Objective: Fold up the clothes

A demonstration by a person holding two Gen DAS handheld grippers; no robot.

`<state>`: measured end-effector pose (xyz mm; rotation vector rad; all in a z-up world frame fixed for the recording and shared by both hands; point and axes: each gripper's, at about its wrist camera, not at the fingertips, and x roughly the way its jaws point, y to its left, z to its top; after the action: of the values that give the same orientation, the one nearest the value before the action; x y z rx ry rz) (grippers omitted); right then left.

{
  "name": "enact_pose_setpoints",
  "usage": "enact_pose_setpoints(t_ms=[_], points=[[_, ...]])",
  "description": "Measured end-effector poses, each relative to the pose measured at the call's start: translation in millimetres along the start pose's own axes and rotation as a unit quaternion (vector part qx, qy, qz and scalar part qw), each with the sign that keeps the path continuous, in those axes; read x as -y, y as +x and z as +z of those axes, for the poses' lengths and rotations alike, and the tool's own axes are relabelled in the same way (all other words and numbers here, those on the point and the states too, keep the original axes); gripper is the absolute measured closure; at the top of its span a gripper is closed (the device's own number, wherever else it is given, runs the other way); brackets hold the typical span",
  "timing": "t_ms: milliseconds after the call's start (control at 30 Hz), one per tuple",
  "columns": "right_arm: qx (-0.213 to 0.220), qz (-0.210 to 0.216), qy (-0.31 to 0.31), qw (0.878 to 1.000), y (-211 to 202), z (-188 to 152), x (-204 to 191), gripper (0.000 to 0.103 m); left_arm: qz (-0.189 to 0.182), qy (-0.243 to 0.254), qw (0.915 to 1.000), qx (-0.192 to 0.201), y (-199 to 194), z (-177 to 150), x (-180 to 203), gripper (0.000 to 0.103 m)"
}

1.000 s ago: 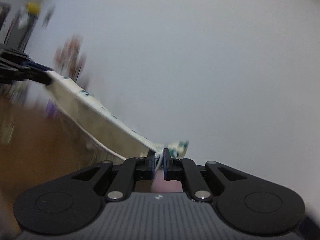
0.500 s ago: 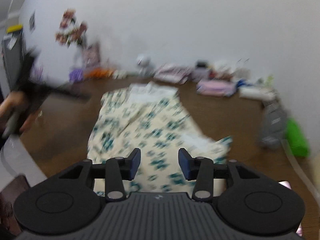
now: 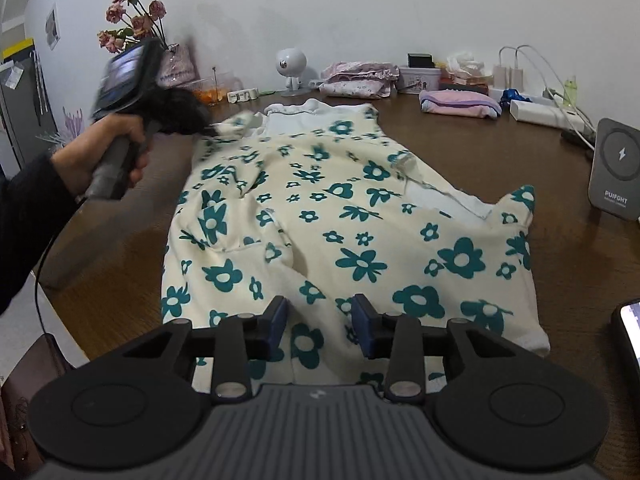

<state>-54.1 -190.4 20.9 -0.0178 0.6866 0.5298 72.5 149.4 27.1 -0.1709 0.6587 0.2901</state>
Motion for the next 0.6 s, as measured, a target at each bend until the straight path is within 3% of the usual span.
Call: enact_pose_setpoints(t_ms=[133,200,267,300,333,367,400,567,600], points=[[-0.014,-0.007,-0.001,1.0,-1,2,10,0.08,0.014,-0.069,0.9975,0.003,-65,-45,-40,0.102],[-0.027,-0.021,-0.007,0.999,-2,6,16,0.084,0.013,-0.06,0.9979,-0.022,-93,-61,-51,0.101],[-0.039,-0.043,-0.02,0.998,-3,9,22,0.084,0.002,-0.049,0.9984,-0.027,-114,-63,-61,0.091],[-0.043,-0.055,-0.024,0.997,-4,10,26,0.084,0.004,-0.036,0.999,-0.025,-118,-57,-64,0.072],[-0.045,-0.066,-0.025,0.997,-5,11,30,0.084,0.005,-0.031,0.9995,-0.011,-117,-49,-65,0.054],[-0.046,-0.073,-0.024,0.996,-5,12,33,0.084,0.006,-0.024,0.9997,0.001,-114,-40,-66,0.048],[-0.045,-0.077,-0.02,0.996,-6,12,35,0.084,0.003,-0.011,0.9999,0.001,-102,-29,-62,0.045],[-0.031,-0.107,-0.018,0.994,-4,6,22,0.083,-0.081,0.064,0.9918,-0.075,-8,26,-22,0.045],[-0.028,-0.112,-0.016,0.993,-4,5,20,0.083,-0.077,0.076,0.9905,-0.085,10,33,-13,0.045]])
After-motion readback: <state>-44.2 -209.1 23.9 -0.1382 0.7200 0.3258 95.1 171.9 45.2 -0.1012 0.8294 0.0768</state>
